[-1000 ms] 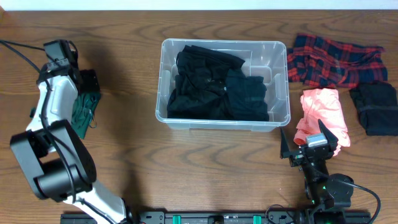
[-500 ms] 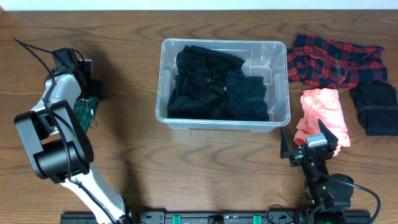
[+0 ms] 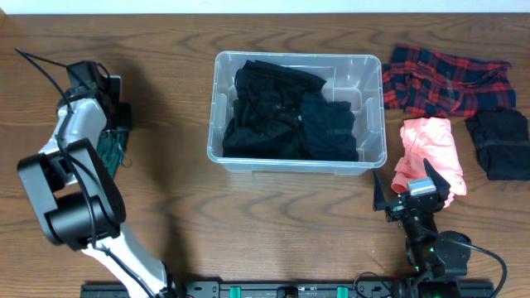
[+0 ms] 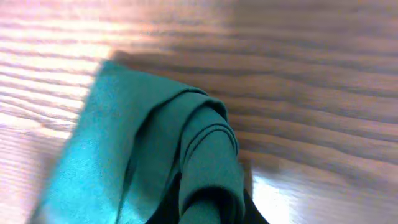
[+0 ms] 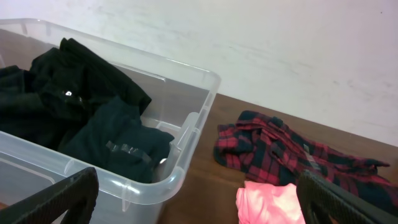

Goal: Pack container
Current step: 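Reach the left gripper to the green folded garment and grasp it, then carry the green garment over the bin and lower it in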

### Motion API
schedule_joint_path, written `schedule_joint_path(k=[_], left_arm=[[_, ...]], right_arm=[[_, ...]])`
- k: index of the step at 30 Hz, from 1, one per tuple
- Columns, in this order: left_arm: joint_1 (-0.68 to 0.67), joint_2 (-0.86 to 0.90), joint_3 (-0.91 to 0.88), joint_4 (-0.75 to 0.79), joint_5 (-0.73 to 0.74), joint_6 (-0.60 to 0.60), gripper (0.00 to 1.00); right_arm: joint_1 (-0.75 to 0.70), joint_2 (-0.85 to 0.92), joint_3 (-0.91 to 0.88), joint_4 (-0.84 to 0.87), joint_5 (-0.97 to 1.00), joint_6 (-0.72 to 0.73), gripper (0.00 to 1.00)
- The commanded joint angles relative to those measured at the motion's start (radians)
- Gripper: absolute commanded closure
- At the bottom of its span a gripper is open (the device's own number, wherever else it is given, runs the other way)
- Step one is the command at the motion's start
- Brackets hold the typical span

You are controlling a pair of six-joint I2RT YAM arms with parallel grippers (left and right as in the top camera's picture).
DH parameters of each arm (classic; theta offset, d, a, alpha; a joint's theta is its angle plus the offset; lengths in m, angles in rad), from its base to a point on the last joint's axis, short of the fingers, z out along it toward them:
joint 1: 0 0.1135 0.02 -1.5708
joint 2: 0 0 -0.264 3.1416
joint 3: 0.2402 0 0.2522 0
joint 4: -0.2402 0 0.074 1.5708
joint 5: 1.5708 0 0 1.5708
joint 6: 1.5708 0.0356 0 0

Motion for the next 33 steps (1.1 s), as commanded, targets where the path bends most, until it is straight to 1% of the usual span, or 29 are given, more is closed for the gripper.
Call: schedule_joint_path(k=[1,5,9,12,16,19,23,27,32,33], left_arm=[[-0.034,-0.146,-0.001,0.024,0.04,0.002,0.94],[-0.09,-0.275,-0.001,0.063,0.042,0.005,0.94],[-0.179,-0.389,-0.001,0.097,0.043,0.021,0.94],[-0.269,-0.458,-0.001,0.127,0.07,0.1,0.94],[-0.406,-0.52,-0.001,0.162,0.206,0.249,0.94],[-0.511,-0.536,-0.001,0.192,0.292,0.321,0.94],[-0.639,-0.535,-0.001,0.229,0.353,0.404,0.95],[-0.76,-0.533,-0.001,0.258,0.356,0.496,0.94],[-0.857,-0.515,-0.001,0.303,0.356,0.505,0.95],[-0.875,-0.507,-0.001,0.31,0.356,0.522,0.94]], right_arm=[[-0.007,-0.005,-0.002,-0.002,-0.007,-0.011,0.01],[-0.007,-0.005,-0.002,-0.002,-0.007,-0.011,0.01],[-0.007,-0.005,-0.002,-0.002,-0.007,-0.011,0.01],[-0.007,-0.005,-0.002,-0.002,-0.007,-0.011,0.01],[-0.007,-0.005,-0.002,-0.002,-0.007,-0.011,0.01],[-0.007,-0.005,-0.002,-0.002,-0.007,-0.011,0.01],[-0.007,-0.005,-0.002,-0.002,-0.007,-0.011,0.01],[-0.007,-0.005,-0.002,-0.002,-0.007,-0.011,0.01],[-0.007,-0.005,-0.002,-0.002,-0.007,-0.011,0.01],[-0.007,-0.005,-0.002,-0.002,-0.007,-0.011,0.01]])
